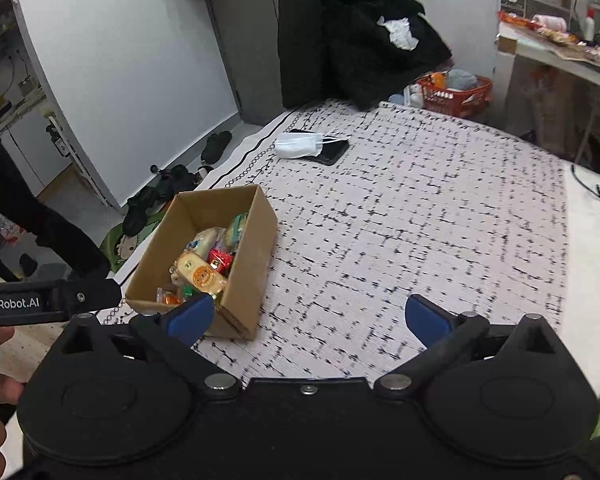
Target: Organize snacks
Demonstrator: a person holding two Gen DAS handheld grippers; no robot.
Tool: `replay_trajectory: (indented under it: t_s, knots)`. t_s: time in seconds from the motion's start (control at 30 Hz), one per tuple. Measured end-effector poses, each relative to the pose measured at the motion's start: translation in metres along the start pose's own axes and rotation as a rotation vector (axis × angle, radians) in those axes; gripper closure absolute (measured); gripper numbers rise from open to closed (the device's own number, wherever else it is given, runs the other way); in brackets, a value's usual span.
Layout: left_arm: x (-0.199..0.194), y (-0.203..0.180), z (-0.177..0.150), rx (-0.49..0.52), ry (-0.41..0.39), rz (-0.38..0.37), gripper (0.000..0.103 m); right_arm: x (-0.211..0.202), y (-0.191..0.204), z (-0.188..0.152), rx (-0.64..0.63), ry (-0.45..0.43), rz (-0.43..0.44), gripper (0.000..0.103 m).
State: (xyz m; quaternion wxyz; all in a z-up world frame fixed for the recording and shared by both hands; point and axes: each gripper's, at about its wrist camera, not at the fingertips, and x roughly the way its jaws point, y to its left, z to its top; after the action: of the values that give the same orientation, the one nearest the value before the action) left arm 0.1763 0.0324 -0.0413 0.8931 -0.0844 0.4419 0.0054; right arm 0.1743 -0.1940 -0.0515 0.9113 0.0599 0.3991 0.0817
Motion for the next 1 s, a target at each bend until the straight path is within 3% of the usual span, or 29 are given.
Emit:
replay_trajectory:
  t_s: [0.4, 1.0]
  knots:
    - [-0.032, -0.004, -0.043, 0.052, -0.064, -0.026, 0.000, -0.044, -0.004, -0.043, -0.024, -0.052, -0.077, 0.000]
    - [-0.080, 0.010, -0.079, 0.121, -0.155, -0.044, 0.000, -0.096, 0.007, -0.074, -0.037, -0.145, -0.149, 0.000]
